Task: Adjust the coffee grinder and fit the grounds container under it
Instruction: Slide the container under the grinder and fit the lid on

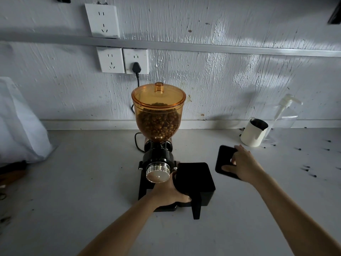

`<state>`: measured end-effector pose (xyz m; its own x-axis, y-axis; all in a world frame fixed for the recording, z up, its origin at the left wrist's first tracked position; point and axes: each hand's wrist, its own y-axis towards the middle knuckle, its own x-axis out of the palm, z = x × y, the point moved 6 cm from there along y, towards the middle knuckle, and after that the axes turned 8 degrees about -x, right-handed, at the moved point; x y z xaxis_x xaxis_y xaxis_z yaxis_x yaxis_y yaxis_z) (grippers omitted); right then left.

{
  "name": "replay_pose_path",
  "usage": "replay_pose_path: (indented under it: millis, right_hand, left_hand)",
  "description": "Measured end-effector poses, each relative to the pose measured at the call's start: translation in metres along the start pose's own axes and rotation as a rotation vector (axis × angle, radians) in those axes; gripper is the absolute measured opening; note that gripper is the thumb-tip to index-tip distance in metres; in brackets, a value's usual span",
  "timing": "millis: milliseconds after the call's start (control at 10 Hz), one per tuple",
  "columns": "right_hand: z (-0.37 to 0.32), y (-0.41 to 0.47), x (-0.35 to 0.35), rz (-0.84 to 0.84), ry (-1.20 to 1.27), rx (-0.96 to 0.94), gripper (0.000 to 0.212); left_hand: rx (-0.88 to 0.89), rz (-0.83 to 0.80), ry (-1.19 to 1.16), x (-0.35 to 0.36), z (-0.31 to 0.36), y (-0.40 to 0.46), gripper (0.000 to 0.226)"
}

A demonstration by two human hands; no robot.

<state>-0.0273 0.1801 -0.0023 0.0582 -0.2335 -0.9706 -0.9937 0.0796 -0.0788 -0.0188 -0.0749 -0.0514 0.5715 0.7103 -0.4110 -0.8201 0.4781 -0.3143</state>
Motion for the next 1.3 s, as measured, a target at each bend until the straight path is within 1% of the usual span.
replay_pose_path:
  millis: [100, 200, 300, 400, 500, 700, 800, 1000, 1100, 1200, 1300]
  right_hand:
    - [-0.020, 0.001, -0.029, 0.119, 0.044, -0.072, 0.036]
    - [-0.051, -0.004, -0.032, 0.071, 0.118, -0.211, 0.028]
    - [-0.081, -0.012, -0.016, -0.121, 0.129, -0.359, 0.028]
    - [-0.096, -0.016, 0.002, -0.219, 0.133, -0.408, 0.023]
    - [-0.103, -0.017, 0.014, -0.255, 0.133, -0.431, 0.022]
    - [-0.114, -0.017, 0.018, -0.268, 0.132, -0.447, 0.027]
    - [-0.119, -0.017, 0.019, -0.264, 0.135, -0.446, 0.033]
    - [-0.122, -0.017, 0.023, -0.246, 0.144, -0.435, 0.035]
    - [-0.123, -0.018, 0.025, -0.254, 0.133, -0.424, 0.035]
    - [-0.123, -0.017, 0.025, -0.265, 0.127, -0.407, 0.036]
    - [-0.123, -0.018, 0.025, -0.281, 0.123, -0.392, 0.036]
  left_hand:
    - [-0.008, 0.001, -0.005, 0.000, -0.002, 0.000, 0.079]
    - [-0.023, 0.016, -0.018, 0.000, -0.006, 0.002, 0.078]
    - [-0.021, 0.008, -0.006, 0.001, -0.008, 0.004, 0.078]
    - [-0.016, -0.002, 0.035, 0.003, -0.009, 0.005, 0.084]
    - [-0.007, 0.000, 0.064, 0.004, -0.009, 0.007, 0.090]
    - [0.014, 0.021, 0.072, 0.003, -0.010, 0.008, 0.085]
    - [0.005, 0.031, 0.074, 0.003, -0.010, 0.007, 0.072]
    - [0.014, 0.040, 0.025, 0.002, -0.011, 0.007, 0.082]
    - [0.026, 0.038, 0.031, 0.002, -0.009, 0.007, 0.081]
    - [0.044, -0.005, 0.047, 0.002, -0.004, 0.005, 0.081]
    - [0.111, -0.095, 0.027, 0.003, 0.004, 0.003, 0.089]
